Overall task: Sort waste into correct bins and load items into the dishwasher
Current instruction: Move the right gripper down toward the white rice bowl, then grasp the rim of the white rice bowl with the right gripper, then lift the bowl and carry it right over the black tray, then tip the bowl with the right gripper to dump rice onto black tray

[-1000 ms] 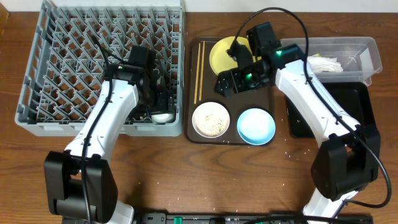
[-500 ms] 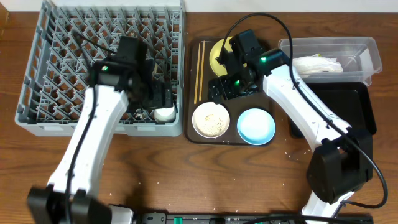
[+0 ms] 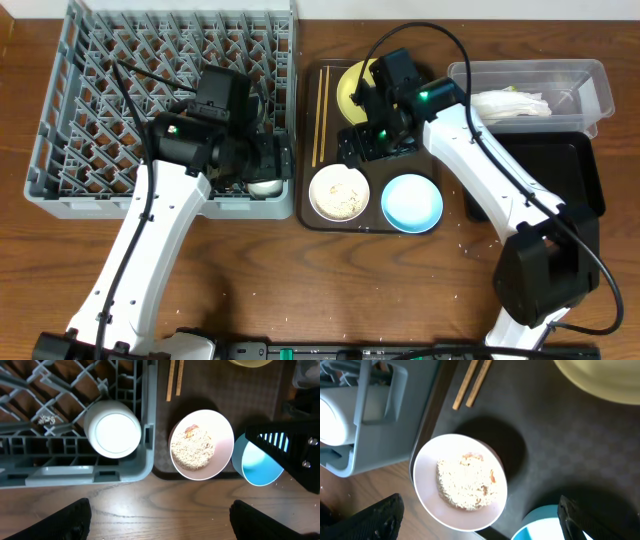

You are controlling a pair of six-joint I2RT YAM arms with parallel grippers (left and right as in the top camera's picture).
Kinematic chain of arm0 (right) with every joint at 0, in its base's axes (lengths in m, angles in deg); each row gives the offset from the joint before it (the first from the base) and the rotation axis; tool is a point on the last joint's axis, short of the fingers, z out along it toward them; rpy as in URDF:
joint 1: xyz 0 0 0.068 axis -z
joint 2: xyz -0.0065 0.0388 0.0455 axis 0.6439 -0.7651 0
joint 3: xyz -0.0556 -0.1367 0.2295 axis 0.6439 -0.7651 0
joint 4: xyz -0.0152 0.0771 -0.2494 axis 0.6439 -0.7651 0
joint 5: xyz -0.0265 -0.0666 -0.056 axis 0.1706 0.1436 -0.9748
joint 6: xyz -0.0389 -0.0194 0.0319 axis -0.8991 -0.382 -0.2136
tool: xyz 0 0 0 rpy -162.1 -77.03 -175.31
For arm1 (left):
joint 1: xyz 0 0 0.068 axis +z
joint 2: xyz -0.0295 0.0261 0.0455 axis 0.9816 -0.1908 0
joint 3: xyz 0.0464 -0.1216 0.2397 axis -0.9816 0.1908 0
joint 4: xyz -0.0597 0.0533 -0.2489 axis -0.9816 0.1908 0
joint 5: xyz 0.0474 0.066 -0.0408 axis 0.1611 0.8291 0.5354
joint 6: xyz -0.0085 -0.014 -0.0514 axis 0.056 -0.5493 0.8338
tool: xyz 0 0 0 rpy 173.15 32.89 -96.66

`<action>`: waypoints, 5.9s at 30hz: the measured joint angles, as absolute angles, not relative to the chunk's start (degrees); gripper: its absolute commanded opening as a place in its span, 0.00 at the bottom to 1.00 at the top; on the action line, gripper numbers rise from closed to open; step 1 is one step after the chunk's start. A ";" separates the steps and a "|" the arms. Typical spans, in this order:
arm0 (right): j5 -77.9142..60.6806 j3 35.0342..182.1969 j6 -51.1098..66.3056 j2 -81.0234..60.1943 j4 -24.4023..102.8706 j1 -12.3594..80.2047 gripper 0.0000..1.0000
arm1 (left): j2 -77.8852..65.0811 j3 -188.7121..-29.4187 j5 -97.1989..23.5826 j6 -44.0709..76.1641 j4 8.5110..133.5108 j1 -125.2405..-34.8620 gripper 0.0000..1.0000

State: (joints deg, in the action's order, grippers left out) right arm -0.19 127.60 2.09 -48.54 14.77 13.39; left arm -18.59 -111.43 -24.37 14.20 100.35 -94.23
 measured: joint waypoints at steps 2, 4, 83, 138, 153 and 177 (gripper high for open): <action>-0.21 127.60 2.24 -48.54 14.44 12.69 0.95 | -18.59 -111.43 -24.35 14.53 100.94 -94.23 0.89; -0.26 127.60 2.26 -48.54 14.37 11.40 0.95 | -18.59 -111.43 -24.31 14.55 101.32 -94.23 0.89; -16.17 121.26 -14.50 -54.58 16.80 -10.39 0.41 | -10.87 -111.43 -13.07 17.50 107.09 -82.79 0.89; 5.36 121.41 -9.30 -39.67 12.84 23.97 0.01 | -10.87 -111.43 -13.05 17.50 106.10 -82.79 0.89; 29.84 111.84 -13.67 -39.65 17.19 51.44 0.01 | -10.87 -111.43 -13.07 17.50 106.01 -82.79 0.89; 68.53 90.44 -14.50 -39.63 38.87 82.57 0.01 | -10.87 -111.43 -13.07 17.52 105.99 -82.79 0.89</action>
